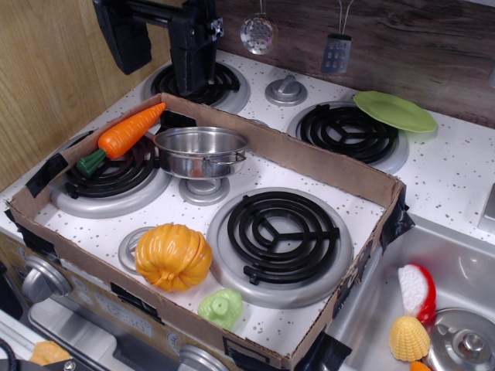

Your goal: Put broccoli in pot

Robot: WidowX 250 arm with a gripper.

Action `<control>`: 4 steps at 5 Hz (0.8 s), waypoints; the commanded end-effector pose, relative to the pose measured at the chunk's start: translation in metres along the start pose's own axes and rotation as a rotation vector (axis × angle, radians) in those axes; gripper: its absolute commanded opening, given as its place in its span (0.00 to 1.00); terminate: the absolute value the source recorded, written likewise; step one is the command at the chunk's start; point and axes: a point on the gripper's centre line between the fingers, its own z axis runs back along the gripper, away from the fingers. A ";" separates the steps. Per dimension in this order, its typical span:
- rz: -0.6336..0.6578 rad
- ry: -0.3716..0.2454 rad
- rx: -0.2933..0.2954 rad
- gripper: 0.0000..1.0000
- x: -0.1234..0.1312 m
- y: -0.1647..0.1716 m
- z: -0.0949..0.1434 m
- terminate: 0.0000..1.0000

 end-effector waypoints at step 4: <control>0.132 -0.099 0.066 1.00 -0.032 -0.042 -0.013 0.00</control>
